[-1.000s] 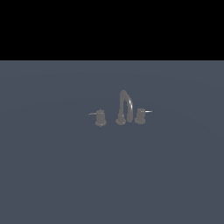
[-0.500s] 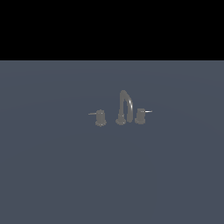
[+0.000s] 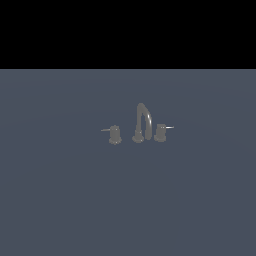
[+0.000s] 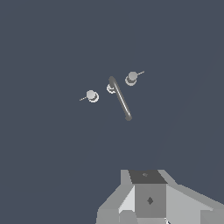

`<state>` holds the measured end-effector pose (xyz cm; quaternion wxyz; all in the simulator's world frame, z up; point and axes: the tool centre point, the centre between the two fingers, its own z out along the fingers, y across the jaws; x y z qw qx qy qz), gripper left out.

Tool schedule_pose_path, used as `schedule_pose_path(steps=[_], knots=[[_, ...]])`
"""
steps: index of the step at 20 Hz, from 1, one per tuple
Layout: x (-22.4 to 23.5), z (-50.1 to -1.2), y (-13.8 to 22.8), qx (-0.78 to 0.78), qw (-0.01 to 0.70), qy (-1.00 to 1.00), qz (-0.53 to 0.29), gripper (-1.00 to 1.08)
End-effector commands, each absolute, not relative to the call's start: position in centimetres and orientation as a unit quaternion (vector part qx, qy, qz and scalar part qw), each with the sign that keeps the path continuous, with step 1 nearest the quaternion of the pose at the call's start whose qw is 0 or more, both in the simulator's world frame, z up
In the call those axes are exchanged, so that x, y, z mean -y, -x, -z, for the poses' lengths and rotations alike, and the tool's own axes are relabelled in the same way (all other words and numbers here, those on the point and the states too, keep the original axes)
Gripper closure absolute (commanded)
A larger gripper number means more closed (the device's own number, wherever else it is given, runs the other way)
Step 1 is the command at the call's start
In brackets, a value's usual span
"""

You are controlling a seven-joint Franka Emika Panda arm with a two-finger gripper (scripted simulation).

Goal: Turn on the faucet by rotating a designated handle.

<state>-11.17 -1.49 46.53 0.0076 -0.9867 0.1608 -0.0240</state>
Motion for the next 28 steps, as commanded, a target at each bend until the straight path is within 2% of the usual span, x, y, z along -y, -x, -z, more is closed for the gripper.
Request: schedule_pose_path(steps=[1, 16, 28], knots=[[2.0, -45.4, 9.1, -0.192, 0.011, 0.981, 0.022, 1.08], [6.1, -35.7, -1.6, -0.371, 0.019, 0.929, 0.01, 1.08], [10.3, -25.0, -7.9, -0.506, 0.016, 0.862, 0.003, 1.08]])
